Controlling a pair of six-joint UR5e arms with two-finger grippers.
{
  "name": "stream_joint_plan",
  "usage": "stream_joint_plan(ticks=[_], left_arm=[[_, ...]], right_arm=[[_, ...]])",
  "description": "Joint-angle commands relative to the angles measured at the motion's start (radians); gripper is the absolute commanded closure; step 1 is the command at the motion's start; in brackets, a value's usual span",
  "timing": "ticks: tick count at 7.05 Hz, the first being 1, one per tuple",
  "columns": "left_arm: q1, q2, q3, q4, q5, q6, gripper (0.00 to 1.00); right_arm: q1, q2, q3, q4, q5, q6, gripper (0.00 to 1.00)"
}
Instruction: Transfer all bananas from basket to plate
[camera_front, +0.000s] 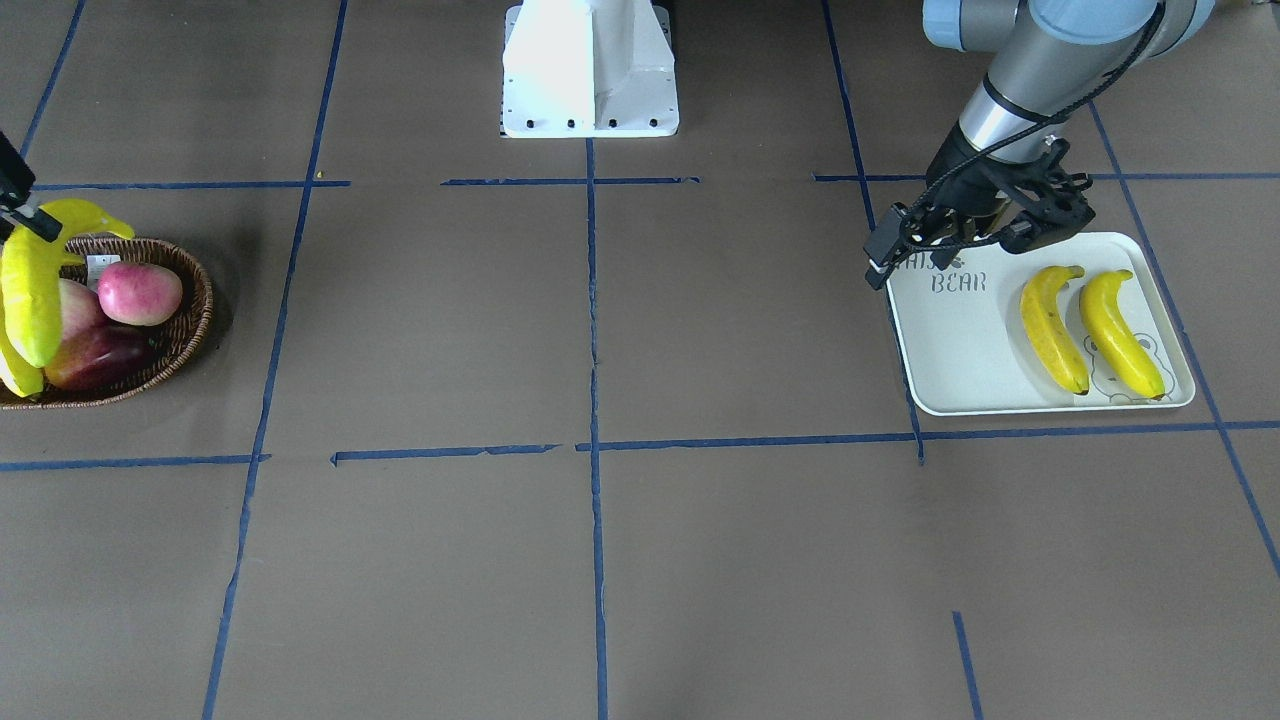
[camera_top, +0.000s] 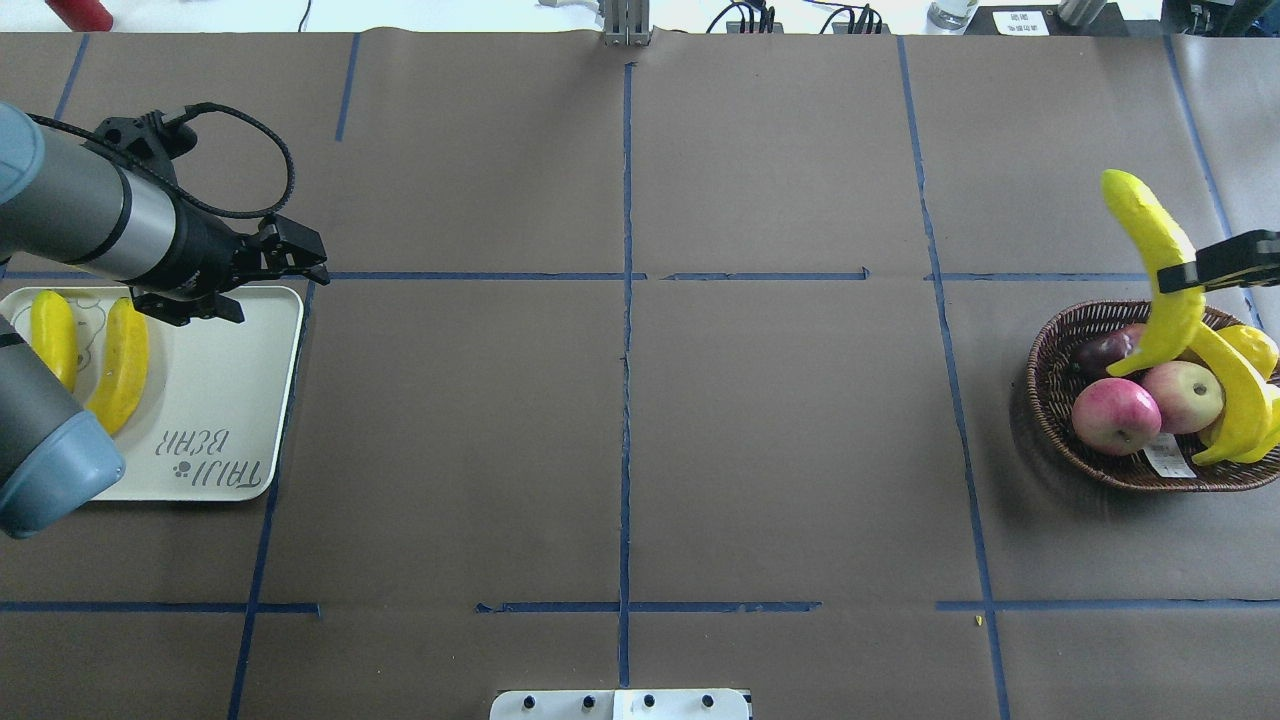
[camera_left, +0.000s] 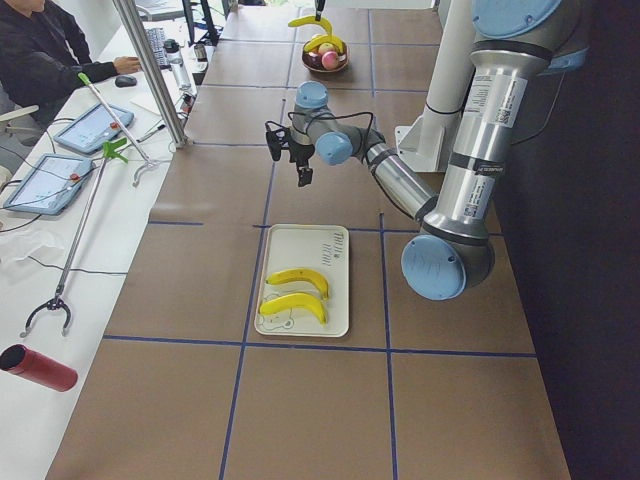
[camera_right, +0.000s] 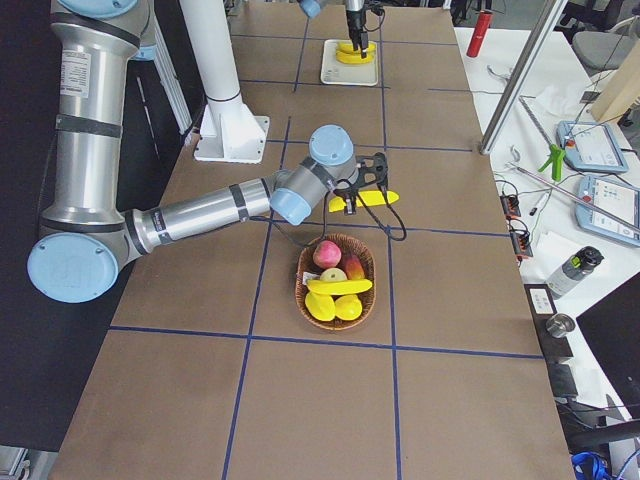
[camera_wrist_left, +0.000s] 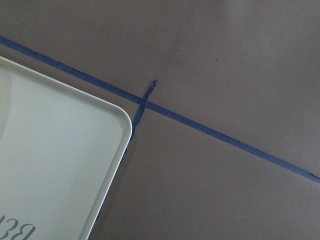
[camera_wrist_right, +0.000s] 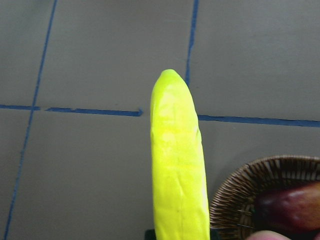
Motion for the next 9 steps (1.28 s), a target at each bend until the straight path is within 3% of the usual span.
stream_joint_plan(ticks=[1,3,4,5,6,9], left_arm=[[0.029,-0.101,0.022,-0.048,-0.003,-0.072,0.01],[0.071,-0.140,0.071,-0.382,-0.003,-0.274,0.01],[0.089,-0.144,0.085,-0.512,-0.003,-0.343,0.01],[0.100,-0.187,0.090,-0.522,-0.003,-0.362,0.01],[0.117,-0.218,0.099,-0.524,-0.003,-0.387,0.01],[0.155,-0.299,0.154,-0.525,-0.003,-0.383,0.01]], right_arm=[[-0.186,0.215,0.000,0.013,-0.104,0.350,0.99],[-0.410,0.341,0.006,0.121,-0.377,0.655,0.99],[-0.515,0.350,0.020,0.161,-0.515,0.696,0.99],[-0.607,0.386,0.017,0.165,-0.582,0.683,0.99],[-0.668,0.429,0.013,0.162,-0.640,0.675,0.99],[-0.698,0.432,0.014,0.162,-0.631,0.522,0.99]])
